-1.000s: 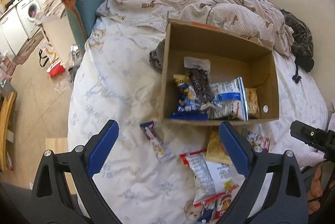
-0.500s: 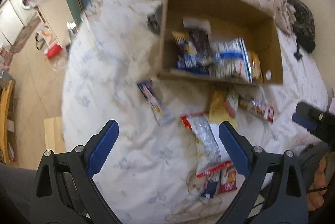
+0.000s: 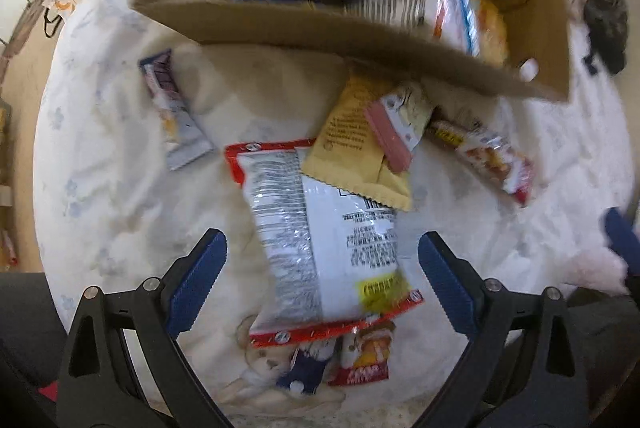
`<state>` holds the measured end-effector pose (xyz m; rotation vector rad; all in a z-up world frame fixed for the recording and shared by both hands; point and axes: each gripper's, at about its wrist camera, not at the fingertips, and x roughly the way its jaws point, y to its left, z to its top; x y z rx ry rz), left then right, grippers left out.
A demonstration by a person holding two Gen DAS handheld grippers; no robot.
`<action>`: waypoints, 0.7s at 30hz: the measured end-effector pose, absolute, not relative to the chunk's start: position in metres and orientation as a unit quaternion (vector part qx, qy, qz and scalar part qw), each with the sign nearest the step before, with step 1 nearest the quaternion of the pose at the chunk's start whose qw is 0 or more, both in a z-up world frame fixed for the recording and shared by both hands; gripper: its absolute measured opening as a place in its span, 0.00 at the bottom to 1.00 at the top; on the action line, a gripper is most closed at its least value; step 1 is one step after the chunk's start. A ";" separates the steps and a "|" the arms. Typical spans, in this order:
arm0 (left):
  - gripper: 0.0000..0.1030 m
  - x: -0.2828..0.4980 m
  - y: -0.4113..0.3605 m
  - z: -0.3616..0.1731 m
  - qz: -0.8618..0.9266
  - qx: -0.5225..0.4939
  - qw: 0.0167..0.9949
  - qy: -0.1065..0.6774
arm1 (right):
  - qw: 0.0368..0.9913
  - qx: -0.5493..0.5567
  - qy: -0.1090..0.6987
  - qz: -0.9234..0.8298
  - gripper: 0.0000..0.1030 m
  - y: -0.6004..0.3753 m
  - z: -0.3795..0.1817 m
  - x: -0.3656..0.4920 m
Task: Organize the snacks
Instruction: 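Grasp the white-red chip bag with the left tool while the right tool grasps the rice cake packet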
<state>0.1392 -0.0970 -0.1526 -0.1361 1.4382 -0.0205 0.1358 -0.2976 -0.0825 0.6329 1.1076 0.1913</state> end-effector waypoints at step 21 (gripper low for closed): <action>0.36 0.102 -0.046 -0.100 -0.052 -0.023 0.749 0.660 | 0.783 0.328 0.517 0.109 0.79 -0.299 -0.086 0.139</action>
